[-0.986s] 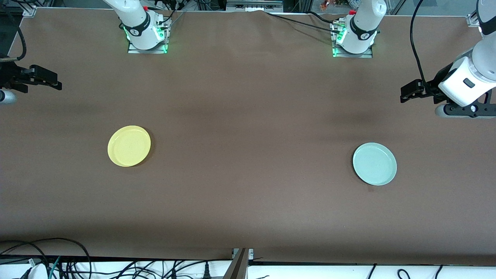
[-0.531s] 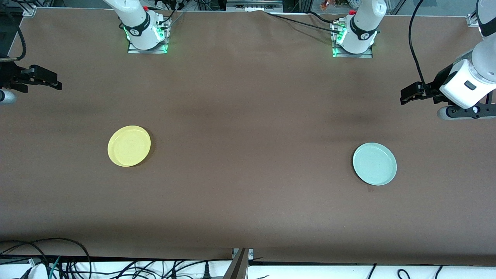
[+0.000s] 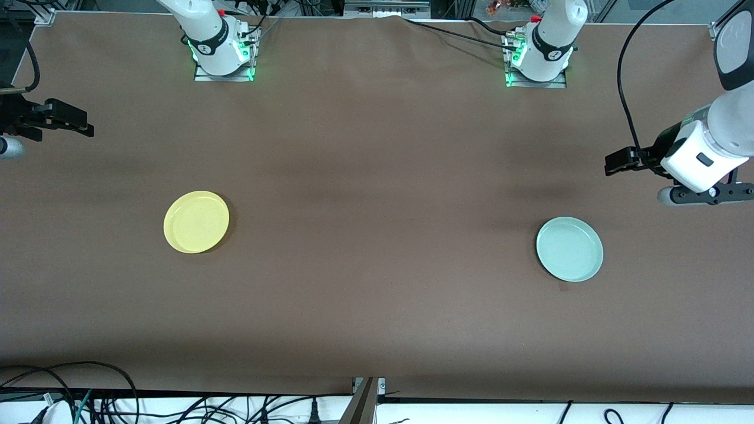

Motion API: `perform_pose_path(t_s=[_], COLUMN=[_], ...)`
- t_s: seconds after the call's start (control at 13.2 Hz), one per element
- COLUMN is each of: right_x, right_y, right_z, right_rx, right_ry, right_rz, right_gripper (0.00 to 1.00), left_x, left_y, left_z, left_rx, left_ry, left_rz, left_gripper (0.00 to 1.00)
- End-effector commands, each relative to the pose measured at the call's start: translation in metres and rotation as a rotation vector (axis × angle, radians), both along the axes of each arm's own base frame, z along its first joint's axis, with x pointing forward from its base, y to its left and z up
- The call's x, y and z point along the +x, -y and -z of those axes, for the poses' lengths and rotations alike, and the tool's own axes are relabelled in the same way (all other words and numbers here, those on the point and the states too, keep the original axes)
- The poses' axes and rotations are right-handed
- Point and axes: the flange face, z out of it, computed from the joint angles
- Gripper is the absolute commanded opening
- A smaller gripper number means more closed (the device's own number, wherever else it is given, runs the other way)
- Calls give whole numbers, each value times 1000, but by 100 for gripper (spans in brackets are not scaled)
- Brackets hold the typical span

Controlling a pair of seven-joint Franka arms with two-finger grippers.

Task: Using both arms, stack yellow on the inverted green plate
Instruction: 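Reach the left gripper down to the green plate's rim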

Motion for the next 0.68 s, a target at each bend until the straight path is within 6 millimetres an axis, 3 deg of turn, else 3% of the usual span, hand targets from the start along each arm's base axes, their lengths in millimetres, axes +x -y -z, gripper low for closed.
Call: perform_pose_path(t_s=[0.0, 0.15, 0.23, 0.46, 0.61], right_x=[0, 0, 0, 0, 0], right_y=[2, 2, 2, 2, 2], right_z=[-1, -1, -1, -1, -1], right_rx=[9, 9, 9, 10, 9], right_ry=[5, 4, 4, 5, 4], right_rz=[10, 11, 13, 7, 8], right_gripper=[100, 100, 100, 100, 100], left_x=[12, 17, 25, 28, 36], left_y=[-8, -12, -17, -33, -35], left_z=[11, 26, 47, 55, 77], left_rx=[22, 22, 21, 46, 129], left_ry=[-15, -39, -74, -82, -79], left_rz=[-7, -10, -17, -35, -12], left_gripper=[100, 100, 100, 100, 100])
